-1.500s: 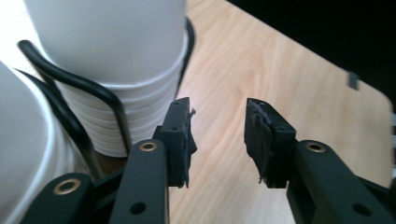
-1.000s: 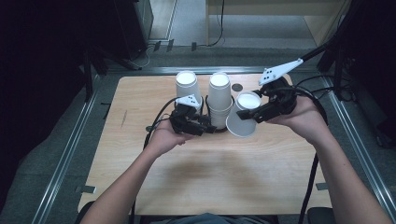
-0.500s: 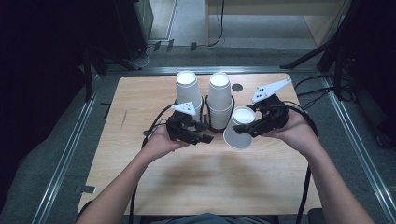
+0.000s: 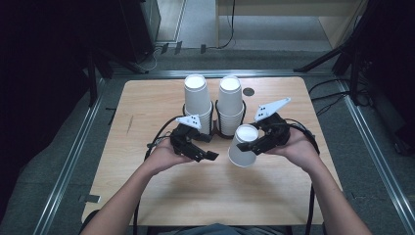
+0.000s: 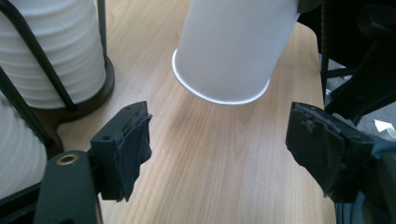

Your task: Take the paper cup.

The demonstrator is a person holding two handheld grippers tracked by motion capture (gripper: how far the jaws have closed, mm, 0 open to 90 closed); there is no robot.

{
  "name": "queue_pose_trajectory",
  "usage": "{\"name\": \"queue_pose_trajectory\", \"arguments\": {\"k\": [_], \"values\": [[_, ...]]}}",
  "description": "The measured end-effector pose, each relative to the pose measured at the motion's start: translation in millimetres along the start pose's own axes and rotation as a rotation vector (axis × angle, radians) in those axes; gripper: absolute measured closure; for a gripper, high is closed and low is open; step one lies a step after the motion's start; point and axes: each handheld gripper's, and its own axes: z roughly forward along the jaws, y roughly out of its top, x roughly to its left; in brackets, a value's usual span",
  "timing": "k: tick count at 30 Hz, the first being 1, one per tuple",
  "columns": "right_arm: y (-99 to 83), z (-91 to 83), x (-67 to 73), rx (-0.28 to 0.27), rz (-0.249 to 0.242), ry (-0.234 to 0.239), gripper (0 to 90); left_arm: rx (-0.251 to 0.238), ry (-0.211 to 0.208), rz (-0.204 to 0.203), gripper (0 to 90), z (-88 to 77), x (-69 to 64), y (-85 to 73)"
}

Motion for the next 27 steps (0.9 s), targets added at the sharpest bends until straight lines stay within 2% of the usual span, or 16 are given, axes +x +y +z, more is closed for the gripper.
{"name": "queue_pose_trajectory", "arguments": {"k": [2, 7, 9, 11, 12, 16, 20, 23, 27], "values": [[-5.1, 7.2, -1.6, 0.002, 0.008, 0.024, 24.5, 0.010, -0.009, 0.002, 15.1, 1.6, -1.4, -2.6], [-9.8, 18.5, -2.5, 0.003, 0.021, 0.036, 24.5, 0.019, -0.042, 0.003, 7.8, 3.9, -1.1, -8.9], [-11.5, 25.3, -2.0, 0.006, 0.020, 0.041, 24.5, 0.019, -0.040, 0.000, 7.5, 4.2, 0.0, -11.4], [-12.5, 30.1, -2.0, 0.010, 0.024, 0.046, 24.5, 0.029, -0.007, 0.009, 7.6, 4.7, 0.4, -13.6], [-14.3, 33.8, -2.0, 0.001, 0.034, 0.057, 24.5, 0.031, 0.004, 0.021, 13.5, 4.3, 0.3, -14.4], [-16.2, 37.9, -0.7, -0.001, 0.033, 0.063, 24.5, 0.030, -0.001, 0.009, 13.7, 3.2, 3.0, -15.8], [-18.7, 42.3, 0.1, 0.001, 0.040, 0.070, 24.5, 0.027, -0.006, -0.013, 9.8, 4.5, 6.7, -18.1], [-19.7, 44.4, -0.7, -0.024, 0.051, 0.072, 24.6, 0.027, -0.028, -0.027, 9.6, 5.2, 10.0, -18.8], [-17.3, 47.0, -1.4, -0.051, 0.053, 0.071, 24.5, 0.030, -0.022, -0.029, 6.7, 8.0, 10.6, -18.5]]}}
